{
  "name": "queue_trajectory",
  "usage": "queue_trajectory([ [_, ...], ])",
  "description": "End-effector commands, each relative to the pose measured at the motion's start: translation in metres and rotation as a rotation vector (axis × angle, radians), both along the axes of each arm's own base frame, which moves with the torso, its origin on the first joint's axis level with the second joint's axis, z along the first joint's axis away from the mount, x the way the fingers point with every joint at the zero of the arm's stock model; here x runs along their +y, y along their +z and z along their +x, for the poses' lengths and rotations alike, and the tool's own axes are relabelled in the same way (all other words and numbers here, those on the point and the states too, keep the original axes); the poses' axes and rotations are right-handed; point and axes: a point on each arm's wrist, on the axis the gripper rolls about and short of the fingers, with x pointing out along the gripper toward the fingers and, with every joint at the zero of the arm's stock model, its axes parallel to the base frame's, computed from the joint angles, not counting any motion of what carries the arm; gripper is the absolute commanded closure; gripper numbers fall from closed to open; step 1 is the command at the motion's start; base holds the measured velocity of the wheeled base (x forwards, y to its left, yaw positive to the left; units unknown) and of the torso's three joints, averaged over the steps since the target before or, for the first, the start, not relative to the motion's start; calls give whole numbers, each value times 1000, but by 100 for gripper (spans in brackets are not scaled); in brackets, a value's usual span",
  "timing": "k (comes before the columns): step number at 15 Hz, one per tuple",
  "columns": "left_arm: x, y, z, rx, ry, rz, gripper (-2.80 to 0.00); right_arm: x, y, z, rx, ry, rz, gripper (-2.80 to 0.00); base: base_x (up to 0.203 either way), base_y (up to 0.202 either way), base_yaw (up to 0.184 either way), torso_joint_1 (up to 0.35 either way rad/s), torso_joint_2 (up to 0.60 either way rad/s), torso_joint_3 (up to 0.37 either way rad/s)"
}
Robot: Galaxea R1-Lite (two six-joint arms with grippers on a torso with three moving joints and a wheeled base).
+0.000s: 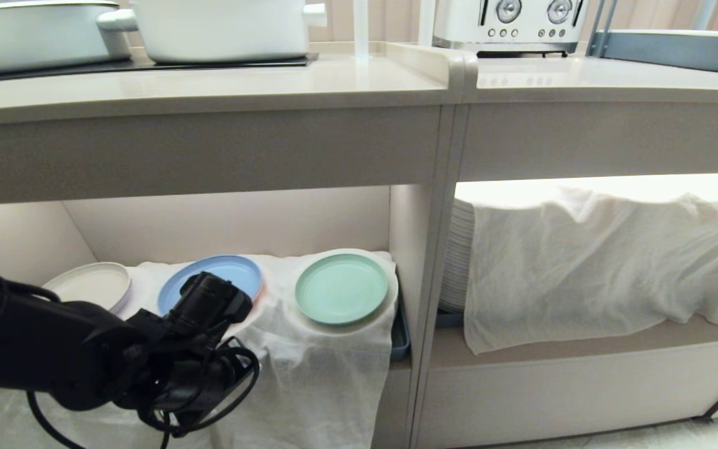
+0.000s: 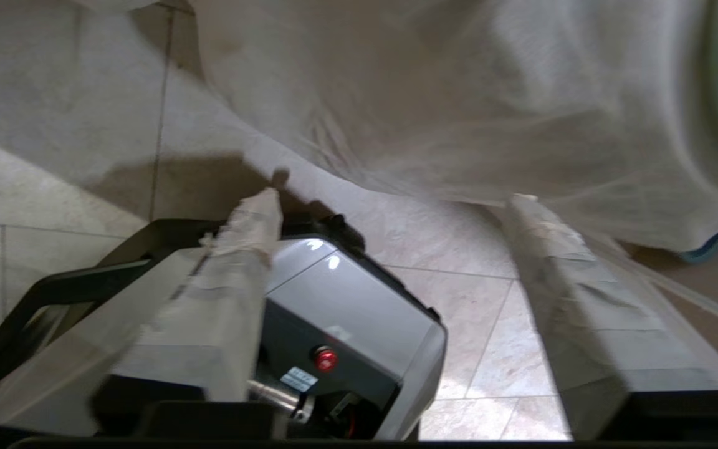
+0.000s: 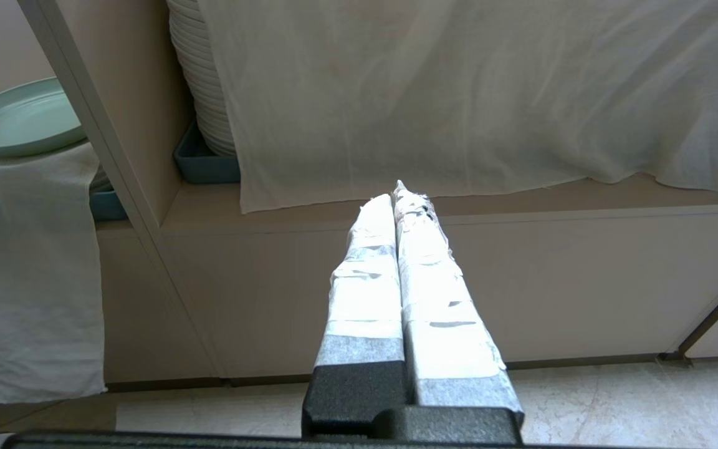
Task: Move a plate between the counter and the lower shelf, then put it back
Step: Pick up the plate in the cupboard
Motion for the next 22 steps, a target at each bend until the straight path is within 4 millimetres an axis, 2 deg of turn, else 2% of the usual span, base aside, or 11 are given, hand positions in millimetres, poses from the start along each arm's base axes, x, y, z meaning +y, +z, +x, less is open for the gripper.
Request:
queue_trajectory([
  [1,4,4,-14,-8,-3,-3,0,0,0,0,0,0,0,0,0,0,0,0,0,0],
  [7,16,15,-32,-69,28,27,0,0,0,0,0,0,0,0,0,0,0,0,0,0],
  [11,28,24,-52,-126,43,42,0,0,0,0,0,1,0,0,0,0,0,0,0,0],
  [15,46,29,-79,-193,-24,152,0,0,0,0,0,0,0,0,0,0,0,0,0,0],
  [19,57,42,-95,-295,-36,207,0,0,0,0,0,1,0,0,0,0,0,0,0,0],
  [22,68,42,-116,-343,-132,314,0,0,0,0,0,0,0,0,0,0,0,0,0,0],
])
